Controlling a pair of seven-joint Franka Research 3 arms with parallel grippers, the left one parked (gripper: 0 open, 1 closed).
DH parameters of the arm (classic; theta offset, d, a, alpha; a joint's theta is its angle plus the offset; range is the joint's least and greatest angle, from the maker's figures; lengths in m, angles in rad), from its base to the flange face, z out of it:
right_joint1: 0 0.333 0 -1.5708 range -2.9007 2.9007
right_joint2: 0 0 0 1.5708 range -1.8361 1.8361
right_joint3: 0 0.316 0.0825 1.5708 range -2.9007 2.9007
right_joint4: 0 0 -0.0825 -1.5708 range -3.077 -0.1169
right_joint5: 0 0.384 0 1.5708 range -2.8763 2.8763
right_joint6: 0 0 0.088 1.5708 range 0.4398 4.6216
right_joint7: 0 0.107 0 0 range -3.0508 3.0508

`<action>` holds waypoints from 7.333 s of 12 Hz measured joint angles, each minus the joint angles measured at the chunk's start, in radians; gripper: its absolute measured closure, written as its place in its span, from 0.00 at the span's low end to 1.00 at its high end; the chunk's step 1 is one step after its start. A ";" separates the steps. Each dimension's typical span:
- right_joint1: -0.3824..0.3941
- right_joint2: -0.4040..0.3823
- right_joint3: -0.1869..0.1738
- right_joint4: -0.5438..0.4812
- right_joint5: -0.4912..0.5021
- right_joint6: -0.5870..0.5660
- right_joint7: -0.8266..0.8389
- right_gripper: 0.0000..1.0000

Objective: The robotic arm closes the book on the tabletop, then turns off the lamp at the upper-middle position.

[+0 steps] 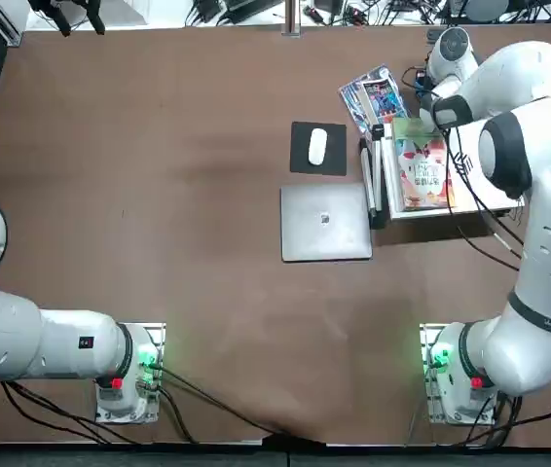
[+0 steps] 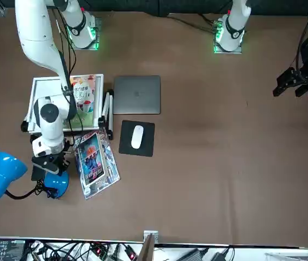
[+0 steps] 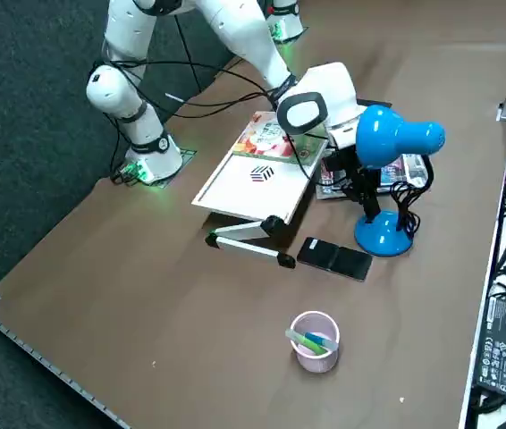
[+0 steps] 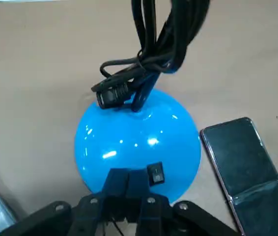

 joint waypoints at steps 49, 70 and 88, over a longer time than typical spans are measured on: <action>-0.008 -0.037 0.024 -0.072 0.000 0.000 -0.002 0.99; 0.069 -0.410 0.214 0.067 0.067 -0.791 -0.086 0.00; -0.290 -0.701 0.334 0.232 0.308 -1.330 -0.636 0.00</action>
